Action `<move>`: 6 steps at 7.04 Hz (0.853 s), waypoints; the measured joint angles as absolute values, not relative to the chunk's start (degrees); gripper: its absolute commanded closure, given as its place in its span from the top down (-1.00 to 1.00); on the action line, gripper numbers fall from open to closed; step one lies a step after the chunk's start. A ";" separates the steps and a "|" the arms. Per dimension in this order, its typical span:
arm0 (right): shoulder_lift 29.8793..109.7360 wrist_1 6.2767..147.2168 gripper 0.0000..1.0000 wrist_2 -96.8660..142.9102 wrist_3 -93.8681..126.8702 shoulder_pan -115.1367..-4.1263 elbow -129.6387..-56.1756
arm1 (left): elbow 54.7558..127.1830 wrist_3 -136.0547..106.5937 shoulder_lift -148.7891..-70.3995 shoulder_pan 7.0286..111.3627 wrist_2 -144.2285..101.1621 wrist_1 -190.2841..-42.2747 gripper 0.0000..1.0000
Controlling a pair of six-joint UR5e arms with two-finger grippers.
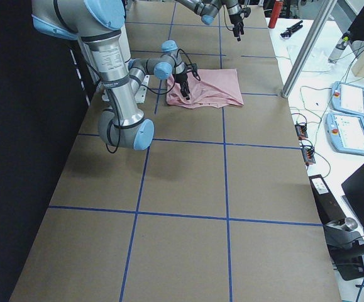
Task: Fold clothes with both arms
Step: 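Move the right gripper to the shirt side edge while the left gripper lowers, then lower the left gripper to the shirt corner nearest the robot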
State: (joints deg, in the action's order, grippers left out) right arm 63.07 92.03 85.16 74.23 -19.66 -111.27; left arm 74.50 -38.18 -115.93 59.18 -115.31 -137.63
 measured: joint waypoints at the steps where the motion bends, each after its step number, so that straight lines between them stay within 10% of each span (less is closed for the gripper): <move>1: 65.57 91.84 1.00 85.96 74.87 -19.66 -115.17 | 80.20 -42.80 -112.42 57.08 -115.57 -137.63 1.00; 6: 70.70 82.95 0.97 86.36 84.19 -19.43 -118.88 | 106.86 -75.33 -101.71 31.90 -100.39 -125.07 0.86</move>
